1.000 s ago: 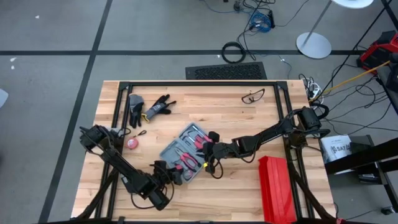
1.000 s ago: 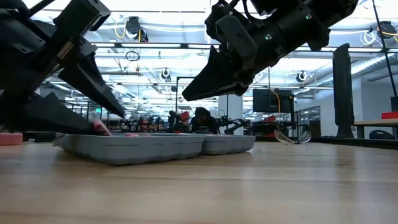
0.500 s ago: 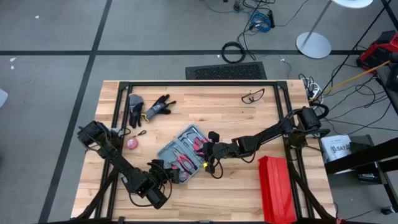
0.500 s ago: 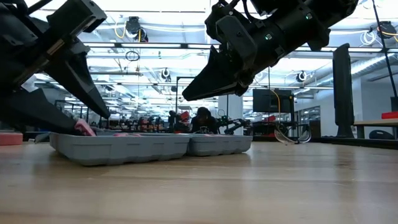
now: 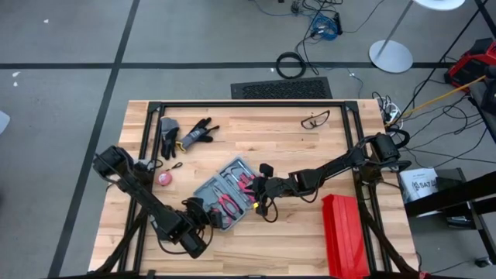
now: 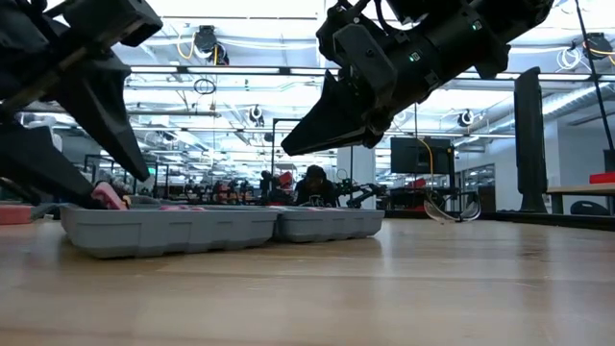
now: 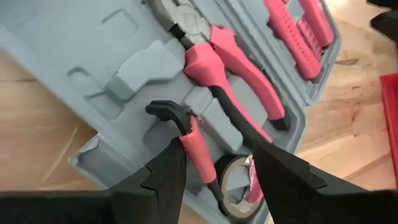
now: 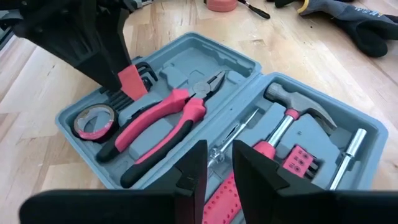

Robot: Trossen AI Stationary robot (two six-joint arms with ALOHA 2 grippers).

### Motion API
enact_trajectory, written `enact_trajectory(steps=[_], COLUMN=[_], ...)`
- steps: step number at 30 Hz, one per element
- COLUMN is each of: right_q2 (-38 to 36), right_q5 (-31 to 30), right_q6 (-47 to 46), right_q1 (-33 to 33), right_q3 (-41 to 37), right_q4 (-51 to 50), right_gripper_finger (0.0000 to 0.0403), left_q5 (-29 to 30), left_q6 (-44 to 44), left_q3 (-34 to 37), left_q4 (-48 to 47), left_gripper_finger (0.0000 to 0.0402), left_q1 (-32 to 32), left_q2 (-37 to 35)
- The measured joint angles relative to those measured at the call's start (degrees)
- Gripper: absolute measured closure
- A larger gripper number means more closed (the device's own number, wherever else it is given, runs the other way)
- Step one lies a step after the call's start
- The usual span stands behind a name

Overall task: Prefit tool cases
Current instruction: Put the red allen wrench into the gray prefit tools case

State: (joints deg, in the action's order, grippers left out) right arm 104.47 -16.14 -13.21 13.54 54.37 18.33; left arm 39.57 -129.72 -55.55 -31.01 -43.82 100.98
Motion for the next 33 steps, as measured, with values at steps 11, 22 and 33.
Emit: enact_trajectory(steps=[11,22,33], right_q2=[0.0,0.0,0.0], right_q5=[0.0,0.0,0.1], right_q6=[0.0,0.2,0.4], right_q1=[0.0,0.1,0.1], right_q3=[0.0,0.0,0.0], right_q4=[0.0,0.1,0.1], right_gripper_finger=[0.0332,0.0332,0.0332], left_q5=[-7.1,-10.7,-16.6], left_q6=[1.3,1.5,3.6], left_q3=[-0.1,-0.1,-0.1], left_q4=[-1.2,-2.2,-7.2], left_gripper_finger=[0.0214,0.0214,0.0214], left_q1=[0.2,0.2,0.0], left_q2=[-1.9,-3.9,-7.8])
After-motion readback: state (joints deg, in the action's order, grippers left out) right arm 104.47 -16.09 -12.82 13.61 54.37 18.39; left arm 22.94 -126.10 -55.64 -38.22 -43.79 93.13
